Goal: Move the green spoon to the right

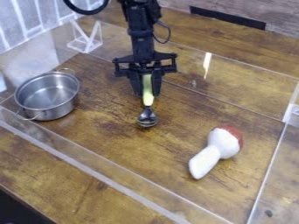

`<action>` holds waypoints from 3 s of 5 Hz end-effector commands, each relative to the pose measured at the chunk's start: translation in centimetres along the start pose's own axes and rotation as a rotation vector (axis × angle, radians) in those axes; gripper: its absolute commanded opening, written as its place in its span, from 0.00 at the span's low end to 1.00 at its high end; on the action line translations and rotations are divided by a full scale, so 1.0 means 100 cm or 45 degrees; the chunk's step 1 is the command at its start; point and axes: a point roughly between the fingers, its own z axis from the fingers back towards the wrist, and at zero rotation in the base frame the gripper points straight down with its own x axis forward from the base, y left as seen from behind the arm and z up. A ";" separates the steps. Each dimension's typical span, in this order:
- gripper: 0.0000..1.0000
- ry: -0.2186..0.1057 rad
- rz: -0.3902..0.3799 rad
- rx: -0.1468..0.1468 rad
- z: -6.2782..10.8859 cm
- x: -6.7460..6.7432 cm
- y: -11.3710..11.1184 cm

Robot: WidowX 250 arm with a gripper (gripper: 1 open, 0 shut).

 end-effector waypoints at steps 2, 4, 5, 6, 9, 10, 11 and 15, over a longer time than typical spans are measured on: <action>0.00 -0.066 -0.027 0.035 0.034 0.009 0.004; 0.00 -0.115 -0.159 0.064 0.055 0.015 -0.051; 0.00 -0.140 -0.176 0.073 0.056 0.011 -0.076; 0.00 -0.149 -0.198 0.079 0.050 0.011 -0.076; 0.00 -0.153 -0.327 0.100 0.037 -0.010 -0.105; 0.00 -0.152 -0.380 0.106 0.041 -0.015 -0.116; 0.00 -0.153 -0.370 0.111 0.037 -0.020 -0.129; 0.00 -0.171 -0.267 0.138 0.026 -0.033 -0.151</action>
